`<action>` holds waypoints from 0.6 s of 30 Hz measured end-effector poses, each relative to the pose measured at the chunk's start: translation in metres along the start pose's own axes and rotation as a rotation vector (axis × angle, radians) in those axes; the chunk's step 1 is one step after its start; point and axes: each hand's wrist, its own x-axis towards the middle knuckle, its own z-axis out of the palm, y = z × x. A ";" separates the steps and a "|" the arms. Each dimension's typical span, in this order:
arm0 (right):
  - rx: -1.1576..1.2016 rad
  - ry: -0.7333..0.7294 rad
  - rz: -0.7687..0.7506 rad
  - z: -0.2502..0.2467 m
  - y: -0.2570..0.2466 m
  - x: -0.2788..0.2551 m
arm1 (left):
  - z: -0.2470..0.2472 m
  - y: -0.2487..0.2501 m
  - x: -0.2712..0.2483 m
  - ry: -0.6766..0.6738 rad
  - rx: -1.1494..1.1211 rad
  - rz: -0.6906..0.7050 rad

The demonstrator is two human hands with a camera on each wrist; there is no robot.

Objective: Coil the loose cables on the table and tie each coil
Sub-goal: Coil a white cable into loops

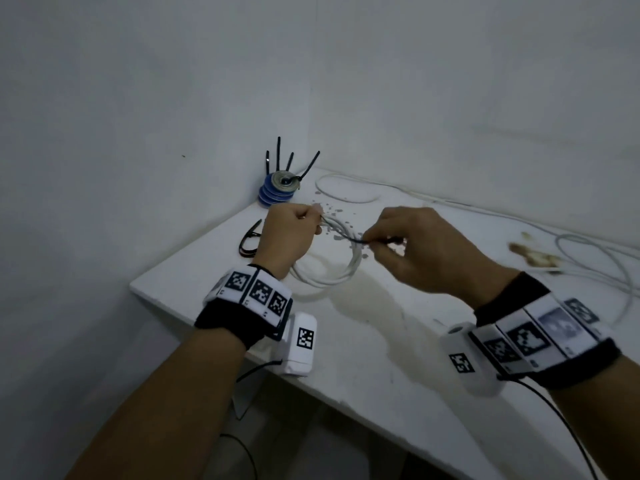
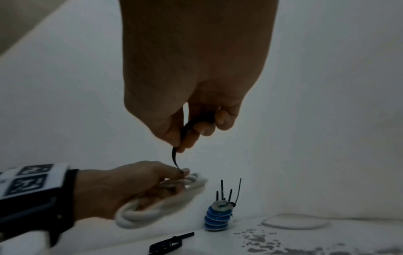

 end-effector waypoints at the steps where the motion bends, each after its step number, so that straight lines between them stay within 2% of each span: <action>1: -0.041 -0.055 0.000 -0.005 -0.005 -0.008 | 0.008 0.003 -0.002 -0.006 -0.010 -0.004; 5: -0.246 -0.114 0.071 -0.017 -0.012 -0.032 | 0.032 0.020 -0.015 -0.018 -0.113 -0.033; 8: -0.410 -0.055 0.105 -0.017 -0.011 -0.042 | 0.046 0.030 -0.026 -0.001 -0.200 -0.061; 12: -0.467 0.002 0.179 -0.015 -0.019 -0.045 | 0.065 0.038 -0.041 -0.048 -0.255 -0.115; 18: -0.527 0.069 0.233 -0.010 -0.017 -0.052 | 0.077 0.039 -0.052 -0.166 -0.331 -0.291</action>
